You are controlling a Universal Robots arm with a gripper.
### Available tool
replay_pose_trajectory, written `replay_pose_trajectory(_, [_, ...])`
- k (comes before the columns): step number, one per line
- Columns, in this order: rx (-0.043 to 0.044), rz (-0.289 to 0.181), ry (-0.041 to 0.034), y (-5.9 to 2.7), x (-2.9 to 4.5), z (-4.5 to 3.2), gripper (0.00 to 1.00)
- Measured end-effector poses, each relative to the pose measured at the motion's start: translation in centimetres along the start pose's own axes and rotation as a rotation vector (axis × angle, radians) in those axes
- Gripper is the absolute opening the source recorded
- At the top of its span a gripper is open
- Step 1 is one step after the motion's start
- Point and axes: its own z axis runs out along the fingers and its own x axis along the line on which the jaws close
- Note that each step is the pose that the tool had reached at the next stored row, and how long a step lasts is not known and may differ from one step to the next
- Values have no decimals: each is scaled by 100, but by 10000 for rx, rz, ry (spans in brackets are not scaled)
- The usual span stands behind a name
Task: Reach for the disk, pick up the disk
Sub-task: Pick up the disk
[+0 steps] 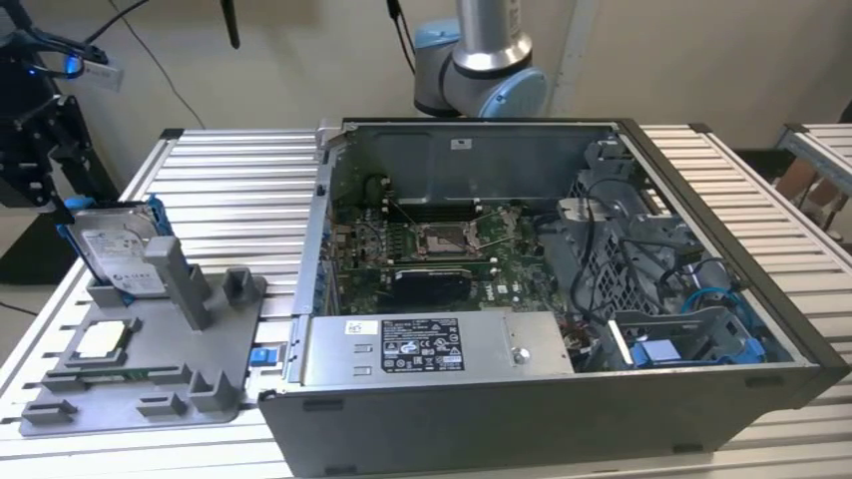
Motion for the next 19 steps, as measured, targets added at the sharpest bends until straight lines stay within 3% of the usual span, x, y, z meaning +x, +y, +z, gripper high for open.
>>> replay_pose_trajectory(19, [-2, -333, 3, -46, 3, 345, 100])
